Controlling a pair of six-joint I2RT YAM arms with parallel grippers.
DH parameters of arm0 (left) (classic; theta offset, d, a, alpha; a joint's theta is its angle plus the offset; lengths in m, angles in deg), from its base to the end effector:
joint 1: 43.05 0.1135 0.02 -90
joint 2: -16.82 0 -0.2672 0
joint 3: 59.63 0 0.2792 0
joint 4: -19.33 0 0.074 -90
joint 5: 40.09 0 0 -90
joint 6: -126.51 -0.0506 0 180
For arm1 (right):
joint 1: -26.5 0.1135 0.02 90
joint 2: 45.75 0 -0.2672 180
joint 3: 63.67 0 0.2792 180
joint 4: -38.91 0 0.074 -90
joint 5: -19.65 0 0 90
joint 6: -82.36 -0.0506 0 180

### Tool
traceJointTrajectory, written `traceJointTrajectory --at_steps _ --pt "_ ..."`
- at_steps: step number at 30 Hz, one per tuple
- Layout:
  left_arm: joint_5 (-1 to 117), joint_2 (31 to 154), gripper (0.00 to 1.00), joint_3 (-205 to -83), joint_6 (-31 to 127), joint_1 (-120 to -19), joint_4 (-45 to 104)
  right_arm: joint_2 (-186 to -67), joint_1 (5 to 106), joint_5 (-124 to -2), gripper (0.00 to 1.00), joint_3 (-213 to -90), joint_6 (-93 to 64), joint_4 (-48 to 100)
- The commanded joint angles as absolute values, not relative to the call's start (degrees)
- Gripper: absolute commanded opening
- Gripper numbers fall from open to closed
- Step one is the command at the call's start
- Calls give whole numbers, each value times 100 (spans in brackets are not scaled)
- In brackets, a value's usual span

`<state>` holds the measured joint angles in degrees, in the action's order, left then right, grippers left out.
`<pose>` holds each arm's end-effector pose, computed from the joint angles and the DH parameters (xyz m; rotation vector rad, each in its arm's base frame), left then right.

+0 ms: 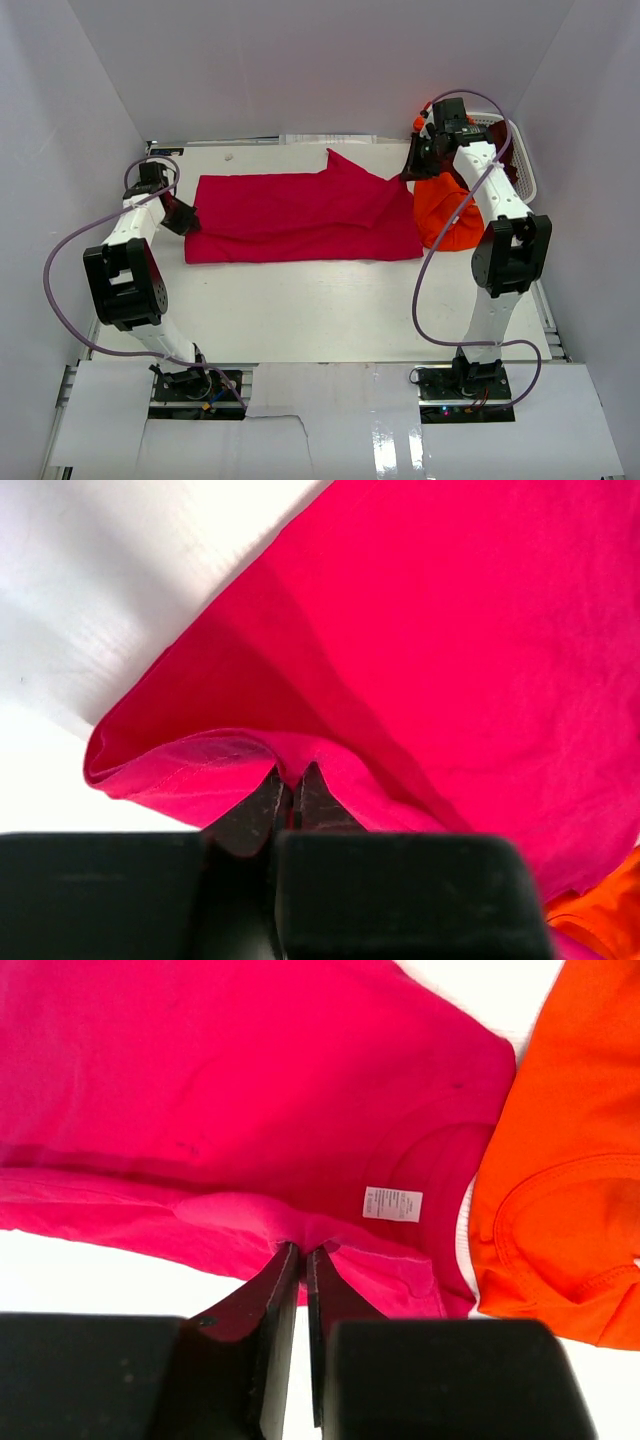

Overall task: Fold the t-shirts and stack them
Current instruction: Fold the flattened tshirt in 1/3 of the way

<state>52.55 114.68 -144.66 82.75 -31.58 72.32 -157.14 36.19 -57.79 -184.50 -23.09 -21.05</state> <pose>0.3727 0.0732 0.2026 -1.3118 2.4088 -0.2359 0.4627 0.0902 0.3129 0.0268 2.4788 0.4595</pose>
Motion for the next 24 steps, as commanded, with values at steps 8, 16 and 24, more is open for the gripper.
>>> traceJointTrajectory --at_steps 8,16,24 --pt "5536 11236 98 -14570 8213 -3136 6444 -15579 3573 -6077 86 -18305 -2627 -1025" --pt "5598 11069 98 -14641 7669 -3136 6662 -14876 3573 -5945 90 -17111 -2628 -979" --pt "5835 10559 98 -13806 7422 -3144 6795 -13971 3573 -5796 88 -15142 -2549 -787"
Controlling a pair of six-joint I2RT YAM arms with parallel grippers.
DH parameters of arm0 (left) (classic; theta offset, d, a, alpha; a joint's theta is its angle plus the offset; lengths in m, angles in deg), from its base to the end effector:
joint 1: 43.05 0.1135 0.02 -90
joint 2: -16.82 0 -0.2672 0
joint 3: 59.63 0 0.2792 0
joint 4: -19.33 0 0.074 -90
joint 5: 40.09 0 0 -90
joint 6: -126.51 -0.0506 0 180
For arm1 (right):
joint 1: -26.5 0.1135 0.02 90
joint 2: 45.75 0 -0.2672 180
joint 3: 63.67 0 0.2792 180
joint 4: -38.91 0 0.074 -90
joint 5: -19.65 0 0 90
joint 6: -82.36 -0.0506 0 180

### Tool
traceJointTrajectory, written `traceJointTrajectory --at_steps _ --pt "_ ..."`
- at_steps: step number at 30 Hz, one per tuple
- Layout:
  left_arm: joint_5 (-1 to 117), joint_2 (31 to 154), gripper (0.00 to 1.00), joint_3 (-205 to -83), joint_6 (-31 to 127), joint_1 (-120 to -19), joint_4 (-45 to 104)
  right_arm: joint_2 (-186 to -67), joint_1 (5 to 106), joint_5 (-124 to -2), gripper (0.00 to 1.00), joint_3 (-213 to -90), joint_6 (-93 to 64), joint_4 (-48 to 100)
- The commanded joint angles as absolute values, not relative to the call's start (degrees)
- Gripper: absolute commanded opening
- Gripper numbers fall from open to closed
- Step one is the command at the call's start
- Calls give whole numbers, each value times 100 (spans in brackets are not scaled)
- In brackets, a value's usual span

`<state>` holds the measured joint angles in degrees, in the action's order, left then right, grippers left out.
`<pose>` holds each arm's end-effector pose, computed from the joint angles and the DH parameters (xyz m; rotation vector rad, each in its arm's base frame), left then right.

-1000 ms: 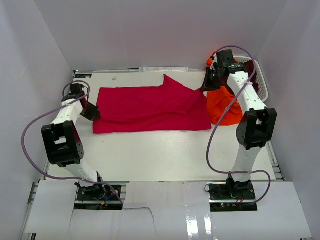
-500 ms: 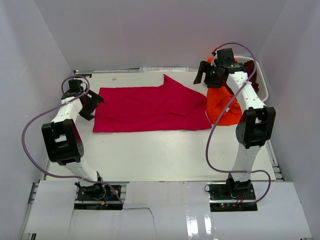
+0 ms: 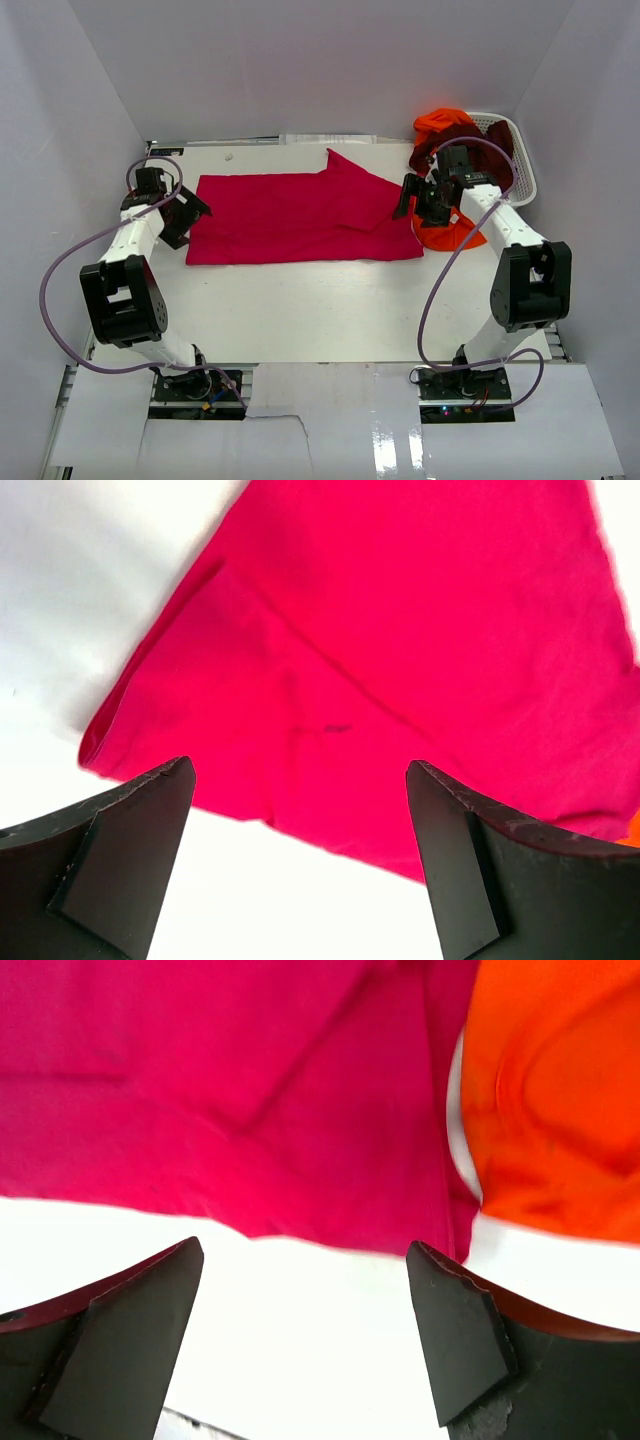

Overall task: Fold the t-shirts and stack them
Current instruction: Fold the flattened tshirt in 1/3 of the way

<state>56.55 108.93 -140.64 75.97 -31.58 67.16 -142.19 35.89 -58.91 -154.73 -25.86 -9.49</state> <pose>0.3618 0.0674 0.2203 -1.0901 2.3876 -0.3241 0.3940 0.0753 0.2531 0.1125 2.5375 0.4450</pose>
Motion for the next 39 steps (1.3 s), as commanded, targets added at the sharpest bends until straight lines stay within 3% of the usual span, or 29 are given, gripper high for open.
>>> traceJointTrajectory --at_steps 1,8,18,24,31,39 --pt "5896 10532 98 -13727 7422 -3144 6708 -13901 3582 -5805 88 -14888 -2557 -743" --pt "6090 10742 98 -13418 7316 -3188 6373 -14067 3582 -5796 83 -14288 -2663 -392" --pt "5879 11788 97 -13805 7369 -3232 6285 -14629 3590 -6147 74 -14463 -2681 -453" --pt "5721 12228 95 -14068 7448 -3294 6373 -15015 3625 -6489 63 -14709 -2549 -812" --pt "5107 12404 95 -14156 7325 -3303 6908 -15271 3819 -7009 64 -15088 -2338 -1568" --pt "4816 11781 95 -13753 7053 -3303 7313 -15394 4249 -7553 68 -14825 -2390 -2113"
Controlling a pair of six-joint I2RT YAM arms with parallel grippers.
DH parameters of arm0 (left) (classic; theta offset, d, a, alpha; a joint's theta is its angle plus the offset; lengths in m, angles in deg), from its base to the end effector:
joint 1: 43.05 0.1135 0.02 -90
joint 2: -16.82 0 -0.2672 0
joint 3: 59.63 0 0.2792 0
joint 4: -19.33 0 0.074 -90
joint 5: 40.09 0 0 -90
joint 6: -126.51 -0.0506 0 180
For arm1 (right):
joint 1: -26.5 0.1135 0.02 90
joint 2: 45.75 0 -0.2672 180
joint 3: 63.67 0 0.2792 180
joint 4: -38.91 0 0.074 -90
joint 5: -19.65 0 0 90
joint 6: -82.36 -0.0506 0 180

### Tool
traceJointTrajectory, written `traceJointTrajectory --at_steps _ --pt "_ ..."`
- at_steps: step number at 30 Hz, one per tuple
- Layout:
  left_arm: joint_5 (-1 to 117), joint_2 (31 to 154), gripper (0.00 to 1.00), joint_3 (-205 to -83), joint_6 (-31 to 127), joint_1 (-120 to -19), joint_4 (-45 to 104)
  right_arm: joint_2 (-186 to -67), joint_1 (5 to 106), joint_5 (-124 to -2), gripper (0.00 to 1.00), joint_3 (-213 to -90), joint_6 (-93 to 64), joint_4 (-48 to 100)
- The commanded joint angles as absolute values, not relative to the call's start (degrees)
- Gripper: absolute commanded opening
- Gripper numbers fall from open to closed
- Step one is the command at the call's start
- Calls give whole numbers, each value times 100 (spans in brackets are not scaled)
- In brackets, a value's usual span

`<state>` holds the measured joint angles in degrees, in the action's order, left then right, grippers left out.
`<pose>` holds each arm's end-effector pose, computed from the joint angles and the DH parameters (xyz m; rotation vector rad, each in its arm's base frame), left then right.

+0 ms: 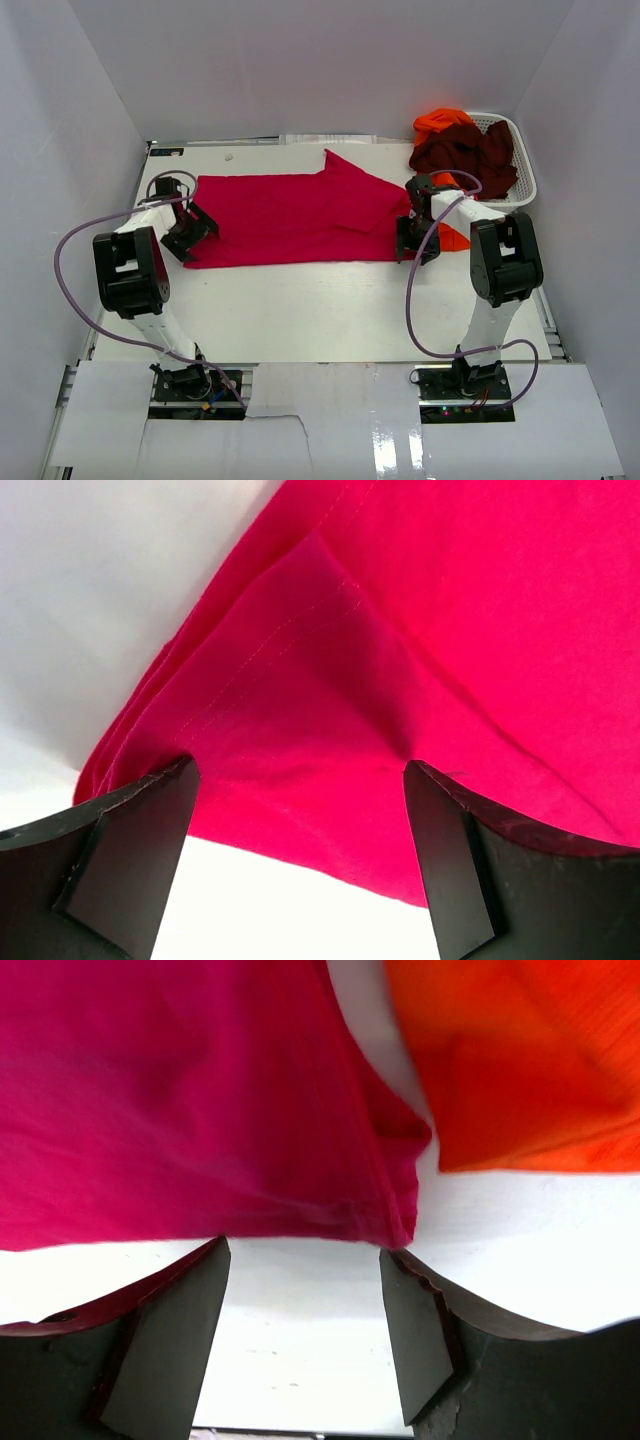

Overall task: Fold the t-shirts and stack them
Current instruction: Fold the flattened tshirt in 1/3 of the way

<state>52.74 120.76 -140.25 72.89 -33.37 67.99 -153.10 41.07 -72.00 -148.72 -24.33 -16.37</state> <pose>0.3743 0.0613 0.1439 -1.1015 2.6197 -0.1723 0.3728 0.0954 0.1409 0.0587 2.9242 0.0452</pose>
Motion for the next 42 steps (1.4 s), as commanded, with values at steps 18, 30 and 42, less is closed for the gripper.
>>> traceJointTrajectory --at_steps 18,30,42 --pt "4649 11235 96 -13497 6947 -3303 7489 -14014 4531 -7641 70 -14840 -2540 -1982" --pt "4578 11464 96 -13971 6964 -3303 7489 -15349 4505 -7694 67 -15536 -2355 -1394" --pt "4570 11534 96 -14077 7026 -3303 7463 -15499 4478 -7668 56 -15457 -2276 -1173"
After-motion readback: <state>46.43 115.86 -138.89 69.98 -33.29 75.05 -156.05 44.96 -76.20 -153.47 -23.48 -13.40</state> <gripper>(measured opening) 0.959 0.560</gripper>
